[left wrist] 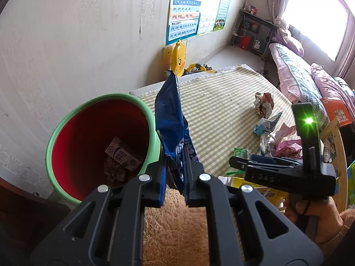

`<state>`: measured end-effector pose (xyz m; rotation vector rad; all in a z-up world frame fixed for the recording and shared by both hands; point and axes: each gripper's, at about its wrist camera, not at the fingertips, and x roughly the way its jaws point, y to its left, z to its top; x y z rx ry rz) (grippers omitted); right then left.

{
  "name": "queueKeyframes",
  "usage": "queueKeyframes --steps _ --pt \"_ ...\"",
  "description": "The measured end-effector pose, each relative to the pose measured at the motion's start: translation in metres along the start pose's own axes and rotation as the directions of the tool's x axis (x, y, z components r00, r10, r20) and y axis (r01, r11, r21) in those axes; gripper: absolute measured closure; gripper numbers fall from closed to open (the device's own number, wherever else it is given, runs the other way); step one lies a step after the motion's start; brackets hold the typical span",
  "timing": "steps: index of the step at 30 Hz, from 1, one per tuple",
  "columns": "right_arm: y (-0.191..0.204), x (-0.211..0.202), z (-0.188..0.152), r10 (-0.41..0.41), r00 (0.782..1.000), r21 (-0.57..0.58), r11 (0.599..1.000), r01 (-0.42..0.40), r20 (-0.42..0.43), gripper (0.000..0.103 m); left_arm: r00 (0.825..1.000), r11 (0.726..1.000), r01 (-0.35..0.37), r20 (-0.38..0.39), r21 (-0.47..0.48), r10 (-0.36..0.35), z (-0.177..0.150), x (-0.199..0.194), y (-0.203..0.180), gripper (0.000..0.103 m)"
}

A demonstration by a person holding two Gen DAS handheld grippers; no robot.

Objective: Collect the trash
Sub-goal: 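Hold the blue wrapper with the left gripper while the right gripper grasps the green packet, then move both grippers over the red bucket and release the blue wrapper and green packet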

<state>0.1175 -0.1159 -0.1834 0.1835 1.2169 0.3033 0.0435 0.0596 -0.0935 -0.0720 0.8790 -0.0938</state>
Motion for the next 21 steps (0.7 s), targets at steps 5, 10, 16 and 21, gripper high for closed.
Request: queueKeyframes --steps 5,10,16,21 --pt "0.005 -0.011 -0.003 0.003 1.0 -0.019 1.0 -0.002 0.031 0.103 1.0 1.0 0.001 0.004 0.004 -0.001 0.002 -0.002 0.0 0.093" --pt "0.016 -0.055 -0.009 0.03 0.989 -0.031 0.999 -0.025 0.148 0.103 1.0 1.0 0.0 0.019 0.006 0.0 0.003 -0.008 -0.001 0.093" --pt "0.033 -0.109 -0.021 0.062 0.954 -0.04 0.998 -0.053 0.292 0.103 0.999 1.0 0.0 0.039 0.005 0.0 0.007 -0.018 0.0 0.093" --pt "0.044 -0.14 -0.027 0.08 0.929 -0.061 0.996 -0.062 0.36 0.103 0.998 1.0 -0.016 0.059 -0.006 0.017 0.011 -0.027 0.007 0.093"
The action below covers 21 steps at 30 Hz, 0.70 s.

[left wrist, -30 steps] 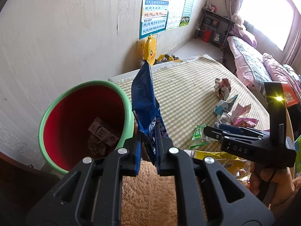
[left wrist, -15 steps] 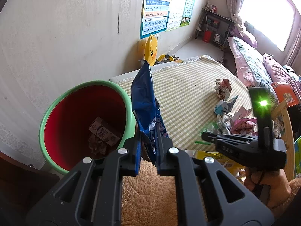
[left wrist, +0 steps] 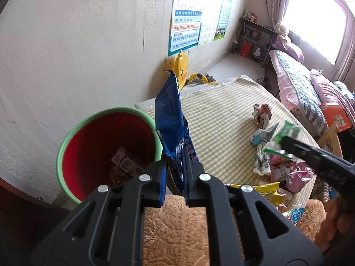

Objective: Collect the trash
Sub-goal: 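Move both grippers over the red bucket and release the blue wrapper and green packet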

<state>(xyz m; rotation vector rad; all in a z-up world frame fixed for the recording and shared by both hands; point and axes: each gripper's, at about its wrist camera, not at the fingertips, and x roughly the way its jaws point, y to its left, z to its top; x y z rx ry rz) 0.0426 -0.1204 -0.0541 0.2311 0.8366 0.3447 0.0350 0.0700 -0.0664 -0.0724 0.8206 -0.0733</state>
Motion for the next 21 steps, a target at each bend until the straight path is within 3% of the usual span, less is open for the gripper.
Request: queueKeyframes --steps 7,21 --pt "0.028 -0.012 0.014 0.026 0.999 -0.058 0.998 -0.024 0.033 0.103 0.998 0.999 -0.042 0.036 -0.022 0.043 0.006 -0.013 0.019 0.093" --pt "0.078 0.016 0.011 0.09 0.996 -0.186 0.978 -0.091 -0.011 0.102 0.996 0.992 -0.082 0.028 -0.098 0.085 0.004 -0.009 0.062 0.093"
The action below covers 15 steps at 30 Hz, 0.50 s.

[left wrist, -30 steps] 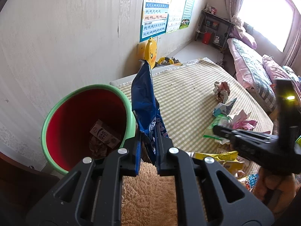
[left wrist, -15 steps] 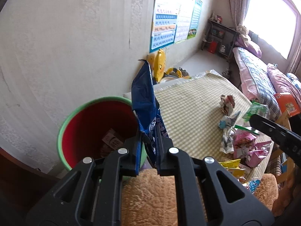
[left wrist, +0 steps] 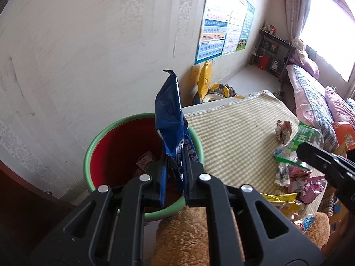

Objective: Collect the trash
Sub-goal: 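Move both grippers over the red bucket and release the blue wrapper and green packet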

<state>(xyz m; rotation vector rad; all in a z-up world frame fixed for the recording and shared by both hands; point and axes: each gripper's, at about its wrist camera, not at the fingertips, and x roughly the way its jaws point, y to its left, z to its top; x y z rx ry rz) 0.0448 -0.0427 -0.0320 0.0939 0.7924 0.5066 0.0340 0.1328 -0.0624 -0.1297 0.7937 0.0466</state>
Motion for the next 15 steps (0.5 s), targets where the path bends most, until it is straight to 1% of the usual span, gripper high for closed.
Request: queueKeyframes --steps 7,15 --pt "0.015 0.032 0.01 0.06 0.997 -0.039 0.997 -0.062 -0.052 0.1 0.999 0.998 -0.042 -0.038 -0.05 0.04 -0.004 0.015 0.028 0.093" --pt "0.033 0.075 0.021 0.109 0.987 -0.056 0.992 -0.116 -0.118 0.1 0.994 0.993 -0.069 -0.097 -0.097 0.06 -0.013 0.036 0.054 0.093"
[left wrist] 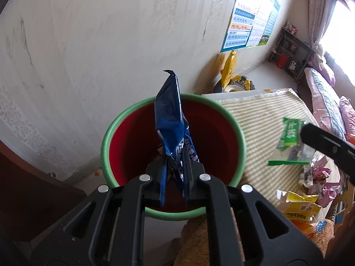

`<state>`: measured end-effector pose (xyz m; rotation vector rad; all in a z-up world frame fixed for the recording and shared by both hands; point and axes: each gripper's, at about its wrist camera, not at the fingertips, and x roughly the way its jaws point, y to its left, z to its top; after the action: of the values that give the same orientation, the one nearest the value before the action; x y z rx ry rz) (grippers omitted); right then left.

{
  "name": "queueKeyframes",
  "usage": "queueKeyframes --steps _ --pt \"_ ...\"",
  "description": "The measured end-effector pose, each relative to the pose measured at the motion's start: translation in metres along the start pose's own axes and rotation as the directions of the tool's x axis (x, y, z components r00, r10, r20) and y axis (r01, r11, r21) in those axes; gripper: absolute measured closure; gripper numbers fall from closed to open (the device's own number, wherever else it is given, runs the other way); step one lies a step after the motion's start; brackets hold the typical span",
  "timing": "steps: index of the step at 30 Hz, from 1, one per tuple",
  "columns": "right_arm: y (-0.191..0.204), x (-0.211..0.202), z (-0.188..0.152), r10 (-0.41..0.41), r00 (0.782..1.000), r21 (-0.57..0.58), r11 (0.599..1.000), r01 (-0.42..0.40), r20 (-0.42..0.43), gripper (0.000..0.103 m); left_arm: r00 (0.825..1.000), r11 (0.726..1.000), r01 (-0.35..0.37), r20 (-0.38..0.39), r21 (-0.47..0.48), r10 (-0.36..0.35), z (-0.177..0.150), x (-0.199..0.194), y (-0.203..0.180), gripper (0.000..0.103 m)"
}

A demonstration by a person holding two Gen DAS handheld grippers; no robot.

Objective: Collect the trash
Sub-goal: 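Move both grippers over the red bucket and release the blue wrapper and green packet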

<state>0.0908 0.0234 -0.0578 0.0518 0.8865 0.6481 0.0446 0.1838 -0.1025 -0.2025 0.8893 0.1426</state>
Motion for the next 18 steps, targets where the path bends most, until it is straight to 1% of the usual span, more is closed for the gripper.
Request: queueKeyframes --steps 5,13,15,17,18 --pt "0.007 0.026 0.008 0.018 0.999 -0.004 1.0 -0.018 -0.043 0.1 0.999 1.0 -0.009 -0.033 -0.026 0.008 -0.005 0.013 0.011 0.093" --pt "0.007 0.052 0.011 0.025 0.996 -0.002 1.0 -0.025 -0.088 0.099 0.997 0.998 -0.004 -0.078 -0.057 0.0 -0.012 0.03 0.024 0.093" --pt "0.006 0.054 0.011 0.026 0.995 0.001 1.0 -0.026 -0.092 0.092 0.996 0.998 0.0 -0.085 -0.066 -0.006 -0.012 0.033 0.027 0.086" --pt "0.005 0.055 0.01 0.023 0.997 0.01 1.0 -0.022 -0.077 0.064 0.996 0.997 0.006 -0.085 -0.073 -0.012 -0.011 0.034 0.028 0.076" --pt "0.005 0.053 0.009 0.021 0.997 0.014 1.0 -0.02 -0.068 0.062 0.996 0.997 0.005 -0.084 -0.073 -0.011 -0.011 0.034 0.028 0.075"
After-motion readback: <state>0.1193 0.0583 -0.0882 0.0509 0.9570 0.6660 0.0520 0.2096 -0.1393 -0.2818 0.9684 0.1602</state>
